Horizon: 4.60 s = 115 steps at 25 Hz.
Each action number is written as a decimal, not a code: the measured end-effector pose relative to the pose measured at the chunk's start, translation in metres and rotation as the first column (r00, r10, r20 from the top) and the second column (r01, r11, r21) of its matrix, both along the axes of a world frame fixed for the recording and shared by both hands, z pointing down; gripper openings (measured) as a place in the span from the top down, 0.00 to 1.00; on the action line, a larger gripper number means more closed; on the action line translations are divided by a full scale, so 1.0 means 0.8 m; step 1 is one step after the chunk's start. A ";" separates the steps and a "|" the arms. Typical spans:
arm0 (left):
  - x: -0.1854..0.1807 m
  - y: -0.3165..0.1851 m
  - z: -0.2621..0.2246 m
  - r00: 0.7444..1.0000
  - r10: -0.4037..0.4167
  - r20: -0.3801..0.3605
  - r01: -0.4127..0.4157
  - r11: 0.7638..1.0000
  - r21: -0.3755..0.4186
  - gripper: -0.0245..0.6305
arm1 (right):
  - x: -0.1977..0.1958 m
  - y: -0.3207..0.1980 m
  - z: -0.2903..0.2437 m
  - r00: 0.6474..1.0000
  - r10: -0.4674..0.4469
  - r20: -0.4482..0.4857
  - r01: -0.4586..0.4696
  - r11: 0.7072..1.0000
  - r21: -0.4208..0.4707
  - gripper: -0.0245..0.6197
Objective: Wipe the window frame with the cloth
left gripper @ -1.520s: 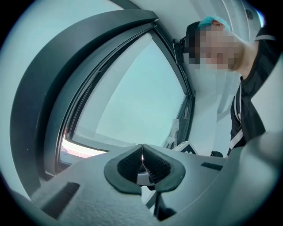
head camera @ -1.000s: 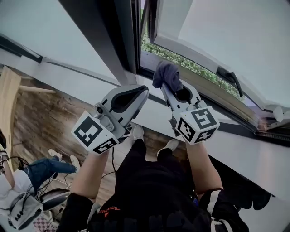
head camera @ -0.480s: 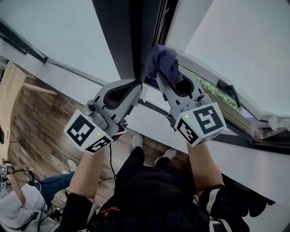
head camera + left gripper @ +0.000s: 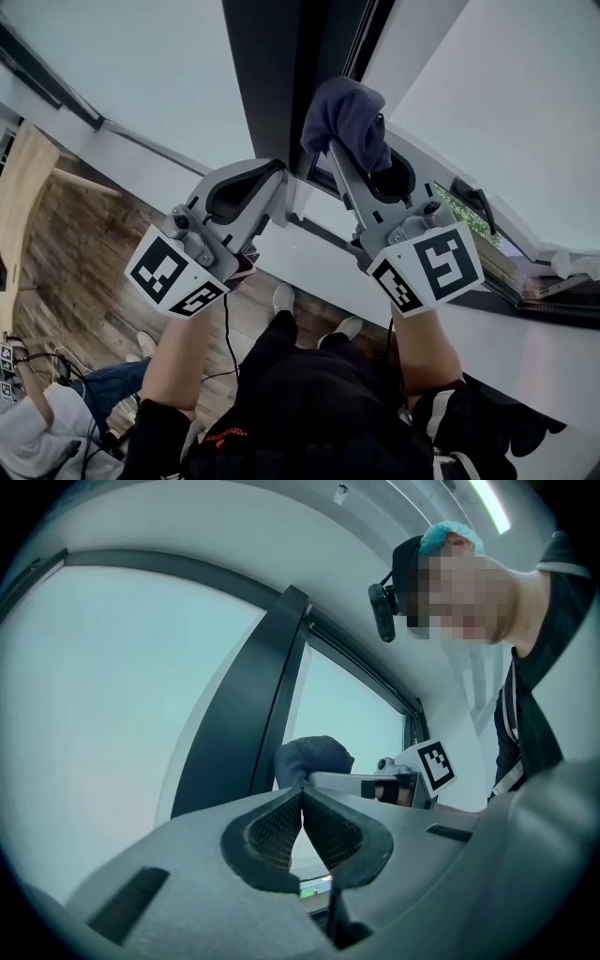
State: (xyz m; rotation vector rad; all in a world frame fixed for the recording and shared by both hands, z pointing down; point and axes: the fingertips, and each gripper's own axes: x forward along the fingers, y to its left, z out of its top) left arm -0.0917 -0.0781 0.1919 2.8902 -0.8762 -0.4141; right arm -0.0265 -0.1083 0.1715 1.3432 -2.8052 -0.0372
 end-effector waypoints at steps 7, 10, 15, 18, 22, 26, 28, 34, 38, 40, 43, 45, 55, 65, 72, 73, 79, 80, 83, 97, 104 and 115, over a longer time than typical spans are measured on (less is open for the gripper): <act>0.000 0.002 0.009 1.000 -0.005 -0.004 0.005 1.000 -0.027 0.93 | -0.005 -0.001 0.011 1.000 -0.010 -0.012 0.009 1.000 -0.013 0.80; -0.006 -0.005 0.027 1.000 -0.003 -0.005 0.002 0.999 -0.050 0.93 | -0.010 -0.010 0.036 1.000 -0.006 -0.015 0.005 0.999 -0.045 0.80; -0.003 -0.009 0.047 1.000 0.004 0.002 -0.004 0.996 -0.087 0.93 | -0.011 -0.015 0.065 1.000 -0.002 -0.015 0.001 0.996 -0.090 0.80; -0.001 -0.012 0.056 1.000 0.006 0.005 -0.005 0.994 -0.105 0.93 | -0.009 -0.019 0.081 1.000 0.000 -0.015 -0.002 0.993 -0.118 0.80; -0.003 -0.011 0.071 1.000 0.011 0.004 -0.010 0.991 -0.133 0.93 | -0.010 -0.020 0.107 1.000 0.009 -0.021 -0.012 0.987 -0.159 0.80; -0.012 -0.008 0.085 1.000 0.013 -0.005 -0.013 0.989 -0.148 0.93 | -0.020 -0.018 0.131 0.999 0.010 -0.035 -0.016 0.982 -0.187 0.80; -0.011 -0.009 0.092 1.000 0.018 -0.007 -0.019 0.987 -0.159 0.93 | -0.021 -0.020 0.142 0.999 0.012 -0.040 -0.020 0.979 -0.203 0.80; -0.005 -0.009 0.109 1.000 0.029 -0.012 -0.030 0.981 -0.190 0.93 | -0.021 -0.023 0.167 0.999 0.017 -0.044 -0.028 0.970 -0.243 0.80; -0.007 -0.012 0.121 0.999 0.031 -0.015 -0.034 0.978 -0.206 0.93 | -0.024 -0.025 0.184 0.999 0.021 -0.048 -0.033 0.964 -0.265 0.80; -0.007 -0.013 0.128 0.999 0.032 -0.016 -0.035 0.976 -0.215 0.93 | -0.023 -0.026 0.193 0.999 0.025 -0.047 -0.037 0.960 -0.279 0.80; -0.008 -0.013 0.139 0.999 0.033 -0.017 -0.036 0.972 -0.230 0.93 | -0.023 -0.025 0.209 0.999 0.026 -0.047 -0.039 0.953 -0.299 0.80; -0.010 -0.011 0.146 0.999 0.033 -0.017 -0.036 0.970 -0.241 0.93 | -0.025 -0.023 0.219 0.998 0.027 -0.048 -0.041 0.949 -0.314 0.80; -0.008 -0.008 0.179 0.999 0.043 -0.009 -0.043 0.954 -0.296 0.93 | -0.027 -0.020 0.273 0.998 0.034 -0.052 -0.052 0.921 -0.387 0.80; -0.005 -0.007 0.203 0.999 0.048 -0.001 -0.046 0.943 -0.328 0.93 | -0.027 -0.019 0.322 0.997 0.040 -0.062 -0.063 0.895 -0.441 0.80; -0.005 -0.006 0.223 0.999 0.041 0.005 -0.037 0.935 -0.353 0.93 | -0.026 -0.017 0.358 0.997 0.039 -0.067 -0.067 0.874 -0.481 0.80; -0.006 -0.005 0.225 0.999 0.040 0.005 -0.036 0.934 -0.356 0.93 | -0.027 -0.017 0.363 0.997 0.039 -0.069 -0.068 0.872 -0.484 0.80; -0.004 -0.004 0.239 0.999 0.044 0.007 -0.038 0.927 -0.372 0.93 | -0.028 -0.019 0.385 0.995 0.040 -0.088 -0.079 0.864 -0.497 0.80; -0.003 -0.004 0.240 0.999 0.047 0.007 -0.041 0.927 -0.373 0.93 | -0.028 -0.020 0.387 0.995 0.041 -0.092 -0.081 0.864 -0.496 0.80; 0.003 -0.001 0.240 0.998 0.061 0.009 -0.053 0.926 -0.374 0.93 | -0.029 -0.022 0.395 0.994 0.046 -0.100 -0.091 0.862 -0.498 0.80; 0.030 0.016 0.240 0.994 0.106 0.034 -0.086 0.923 -0.376 0.93 | 0.007 -0.013 0.410 0.987 0.105 -0.118 -0.151 0.855 -0.497 0.80; 0.063 0.030 0.231 0.988 0.148 0.040 -0.123 0.922 -0.368 0.93 | 0.046 0.000 0.404 0.981 0.147 -0.125 -0.190 0.848 -0.495 0.80; 0.127 0.049 0.214 0.976 0.212 0.054 -0.180 0.919 -0.352 0.93 | 0.118 0.030 0.400 0.971 0.194 -0.139 -0.238 0.834 -0.498 0.80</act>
